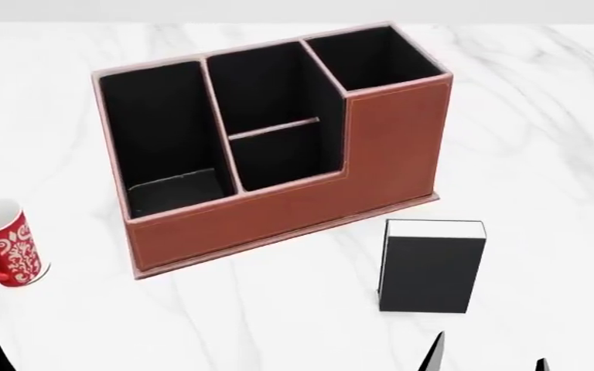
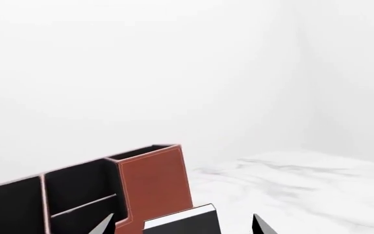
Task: Pick up the book and place it in the back compartment of the caddy.
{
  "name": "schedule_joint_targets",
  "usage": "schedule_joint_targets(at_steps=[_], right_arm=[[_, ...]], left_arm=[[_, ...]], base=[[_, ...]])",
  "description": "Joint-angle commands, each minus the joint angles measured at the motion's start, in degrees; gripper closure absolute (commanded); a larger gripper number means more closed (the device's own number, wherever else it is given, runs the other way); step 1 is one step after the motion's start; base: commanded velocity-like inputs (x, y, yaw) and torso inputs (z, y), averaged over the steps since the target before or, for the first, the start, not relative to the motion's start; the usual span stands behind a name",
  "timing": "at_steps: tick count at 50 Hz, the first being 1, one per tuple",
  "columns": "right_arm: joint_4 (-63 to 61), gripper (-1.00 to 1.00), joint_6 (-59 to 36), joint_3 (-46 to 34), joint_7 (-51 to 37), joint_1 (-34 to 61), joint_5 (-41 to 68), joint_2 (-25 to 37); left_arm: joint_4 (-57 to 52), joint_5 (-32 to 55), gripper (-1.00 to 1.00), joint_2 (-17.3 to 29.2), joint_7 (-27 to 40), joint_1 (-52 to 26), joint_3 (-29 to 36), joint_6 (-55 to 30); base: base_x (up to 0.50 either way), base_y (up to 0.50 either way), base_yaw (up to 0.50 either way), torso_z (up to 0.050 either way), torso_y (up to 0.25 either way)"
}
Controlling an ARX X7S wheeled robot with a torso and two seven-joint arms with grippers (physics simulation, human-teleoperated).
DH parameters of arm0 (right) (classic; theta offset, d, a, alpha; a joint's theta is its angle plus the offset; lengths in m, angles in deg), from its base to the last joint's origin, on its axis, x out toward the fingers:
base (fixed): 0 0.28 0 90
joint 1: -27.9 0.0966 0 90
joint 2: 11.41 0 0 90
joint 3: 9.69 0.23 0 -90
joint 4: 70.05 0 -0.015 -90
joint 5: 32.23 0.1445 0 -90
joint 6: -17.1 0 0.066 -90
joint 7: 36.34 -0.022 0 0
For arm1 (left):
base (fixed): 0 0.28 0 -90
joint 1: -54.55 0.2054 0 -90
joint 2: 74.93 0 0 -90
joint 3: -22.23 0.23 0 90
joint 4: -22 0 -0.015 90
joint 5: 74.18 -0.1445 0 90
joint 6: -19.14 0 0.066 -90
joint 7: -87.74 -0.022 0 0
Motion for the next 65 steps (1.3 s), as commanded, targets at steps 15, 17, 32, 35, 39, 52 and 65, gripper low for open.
schedule_joint_targets(at_steps=[15, 17, 32, 35, 39, 52, 65], right_arm=[[0.2, -1.0, 0.3, -0.9, -0.8, 0.2, 0.6, 0.8], [0.2, -1.0, 0.3, -0.9, -0.9, 0.2, 0.7, 0.8], [0.3, -1.0, 0.6, -1.4, -1.4, 0.2, 0.7, 1.2], [0.4, -1.0, 0.7, -1.5, -1.4, 0.3, 0.8, 1.3], [0.4, -1.0, 0.6, -1.7, -1.6, 0.3, 0.7, 1.4], [0.7, -1.0, 1.2, -2.3, -1.9, 0.4, 0.3, 1.6], [0.7, -1.0, 1.3, -2.6, -2.2, 0.5, 0.7, 2.0]], left_arm=[[0.6, 0.6, -1.0, 0.7, 0.7, -0.3, 0.6, 0.6], [0.5, 0.6, -1.0, 0.7, 0.8, -0.2, 0.6, 0.6], [0.3, 0.7, -1.0, 1.1, 1.3, -0.1, 1.0, 0.7], [0.3, 0.7, -1.0, 1.1, 1.4, -0.1, 1.0, 0.7], [0.5, 0.7, -1.0, 1.2, 1.5, -0.2, 1.1, 0.9], [0.6, 0.6, -1.0, 1.4, 1.9, -0.2, 1.6, 0.8], [0.4, 0.9, -1.0, 1.7, 2.3, -0.3, 1.8, 0.7]], base=[[0.0, -0.13, 0.0, 0.0, 0.0], [0.0, -0.13, 0.0, 0.0, 0.0], [0.0, -0.13, 0.0, 0.0, 0.0], [0.0, -0.13, 0.0, 0.0, 0.0], [0.0, -0.12, 0.0, 0.0, 0.0], [0.0, -0.14, 0.0, 0.0, 0.0], [0.0, -0.14, 0.0, 0.0, 0.0]])
